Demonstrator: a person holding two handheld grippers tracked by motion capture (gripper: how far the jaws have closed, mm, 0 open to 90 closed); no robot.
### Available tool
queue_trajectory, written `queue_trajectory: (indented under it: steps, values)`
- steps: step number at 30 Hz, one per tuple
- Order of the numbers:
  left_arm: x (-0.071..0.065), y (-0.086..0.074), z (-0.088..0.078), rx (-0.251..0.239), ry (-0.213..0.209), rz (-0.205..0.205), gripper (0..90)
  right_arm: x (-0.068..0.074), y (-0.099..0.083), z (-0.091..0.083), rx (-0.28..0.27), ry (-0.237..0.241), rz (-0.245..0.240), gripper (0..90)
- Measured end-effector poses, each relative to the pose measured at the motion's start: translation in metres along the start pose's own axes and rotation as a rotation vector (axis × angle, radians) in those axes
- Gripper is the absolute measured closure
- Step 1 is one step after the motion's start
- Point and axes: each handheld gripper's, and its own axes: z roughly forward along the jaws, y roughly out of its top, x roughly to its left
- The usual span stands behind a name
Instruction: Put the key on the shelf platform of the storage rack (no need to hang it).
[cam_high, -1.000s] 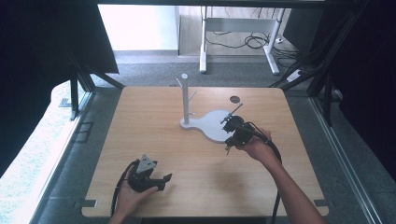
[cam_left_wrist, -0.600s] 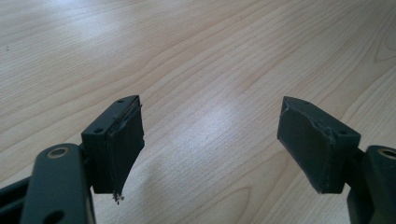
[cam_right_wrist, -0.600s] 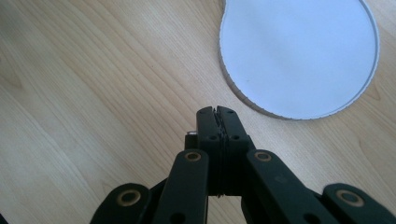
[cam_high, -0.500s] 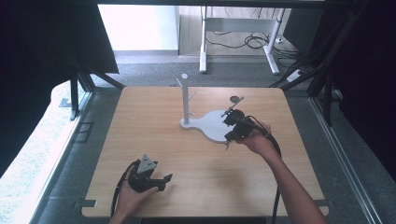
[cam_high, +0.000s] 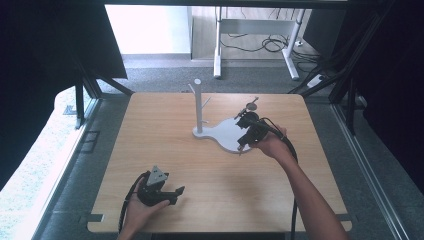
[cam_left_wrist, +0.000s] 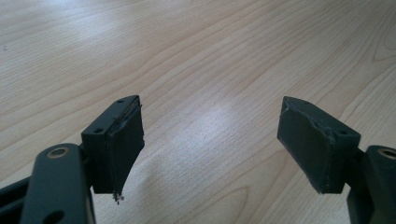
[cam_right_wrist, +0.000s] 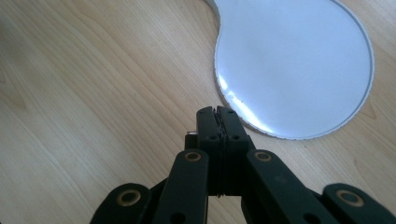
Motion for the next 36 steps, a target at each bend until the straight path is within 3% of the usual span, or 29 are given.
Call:
queue_trajectory:
  steps: [16,36]
  values:
    - [0.001,0.000,-0.001,0.005,0.003,-0.003,23.0,-0.016,0.018,0.011,0.015,0.007,0.020,90.0]
    - [0.001,0.000,0.001,0.012,0.002,-0.002,23.0,-0.031,0.027,0.027,0.035,0.006,0.053,90.0]
